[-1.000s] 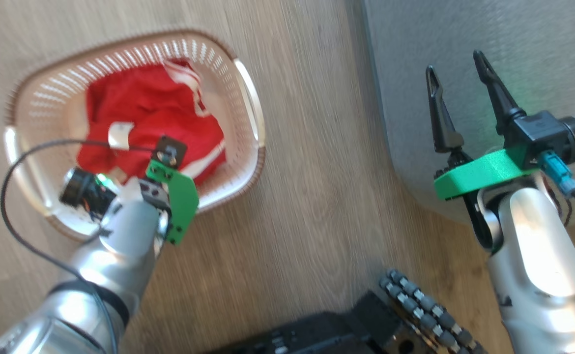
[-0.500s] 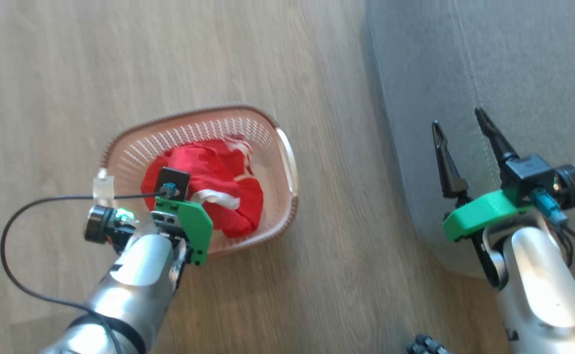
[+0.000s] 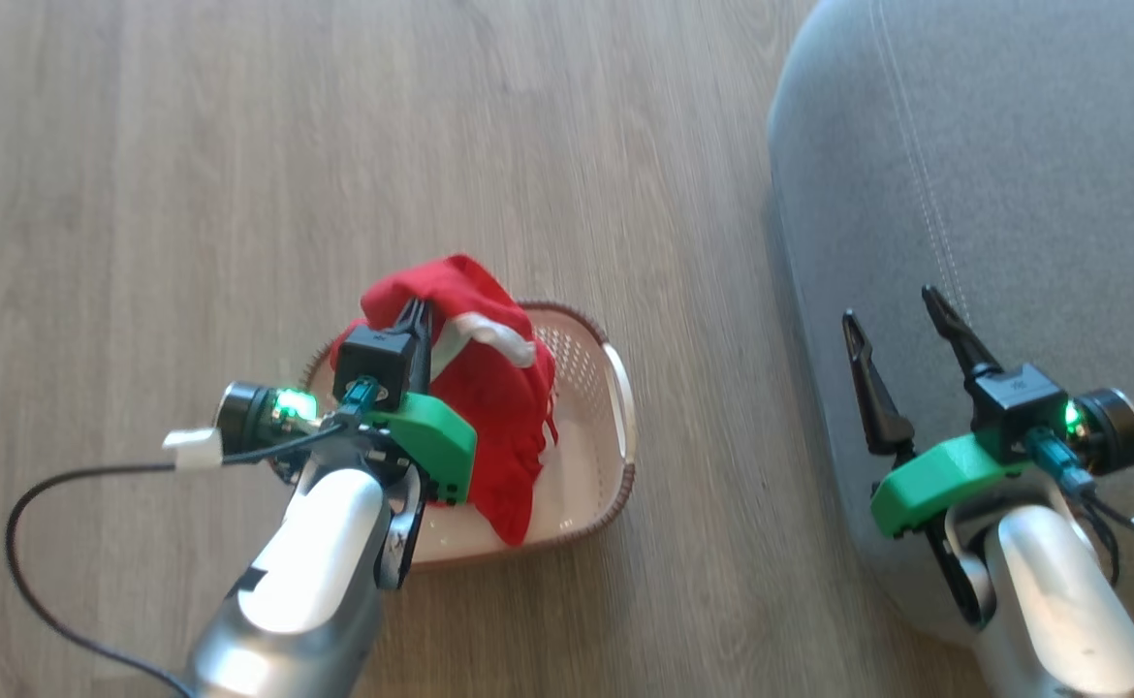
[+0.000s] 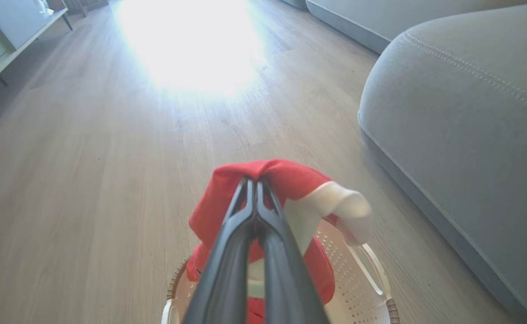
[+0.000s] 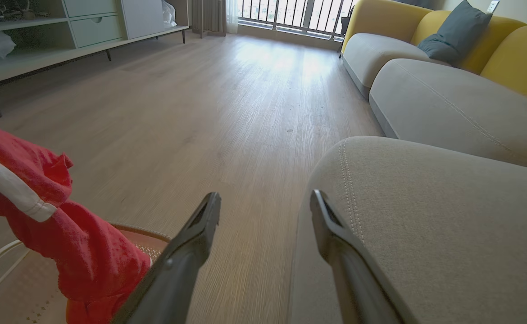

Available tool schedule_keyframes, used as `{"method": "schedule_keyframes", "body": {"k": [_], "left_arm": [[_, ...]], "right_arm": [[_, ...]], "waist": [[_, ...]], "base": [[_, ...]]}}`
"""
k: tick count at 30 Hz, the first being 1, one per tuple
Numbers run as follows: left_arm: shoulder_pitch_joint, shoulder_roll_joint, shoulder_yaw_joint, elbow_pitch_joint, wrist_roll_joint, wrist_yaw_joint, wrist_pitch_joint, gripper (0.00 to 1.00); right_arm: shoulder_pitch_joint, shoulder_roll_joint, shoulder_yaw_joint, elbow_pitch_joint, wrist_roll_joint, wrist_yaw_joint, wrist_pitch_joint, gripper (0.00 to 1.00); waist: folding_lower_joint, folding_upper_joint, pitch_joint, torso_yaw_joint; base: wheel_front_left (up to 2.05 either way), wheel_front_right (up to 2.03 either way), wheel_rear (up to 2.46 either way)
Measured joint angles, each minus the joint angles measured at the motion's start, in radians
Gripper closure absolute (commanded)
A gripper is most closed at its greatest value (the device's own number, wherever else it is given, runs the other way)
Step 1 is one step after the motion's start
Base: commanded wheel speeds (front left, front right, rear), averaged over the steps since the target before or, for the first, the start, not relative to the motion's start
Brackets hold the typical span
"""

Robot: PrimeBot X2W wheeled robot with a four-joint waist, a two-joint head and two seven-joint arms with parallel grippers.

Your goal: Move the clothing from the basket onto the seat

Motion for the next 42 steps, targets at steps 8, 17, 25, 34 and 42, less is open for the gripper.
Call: {"method": "schedule_keyframes", "body": {"k": [8,17,25,34,42], "left_arm": [[0.092,-0.004,0.122,-0.304,0.130,-0.024,0.000,1.00],[0.155,-0.013,0.169,-0.539,0.190,-0.073,-0.003,1.00],[0.154,-0.018,0.170,-0.704,0.196,-0.091,-0.008,1.00],[0.152,-0.020,0.079,-0.757,0.195,-0.161,-0.008,1.00],[0.155,-0.020,0.025,-0.749,0.195,-0.179,-0.008,1.00]], "right_arm": [[0.052,0.002,0.000,-0.014,0.000,0.000,0.000,0.00],[0.110,0.015,-0.010,-0.067,0.002,0.000,0.000,0.00],[0.131,0.024,-0.008,-0.087,0.002,0.000,0.000,0.00],[0.151,0.023,0.003,-0.111,0.010,0.000,0.000,0.00],[0.153,0.023,0.006,-0.119,0.011,0.000,0.000,0.00]], "waist": [[0.0000,0.0000,-0.083,0.027],[0.0000,0.0000,-0.146,0.047],[0.0000,-0.0001,-0.161,0.068],[0.0000,-0.0001,-0.171,0.059],[0.0000,-0.0001,-0.175,0.045]], "base": [[0.00,0.00,0.00],[0.00,0.00,0.00],[0.00,0.00,0.00],[0.00,0.00,0.00],[0.00,0.00,0.00]]}}
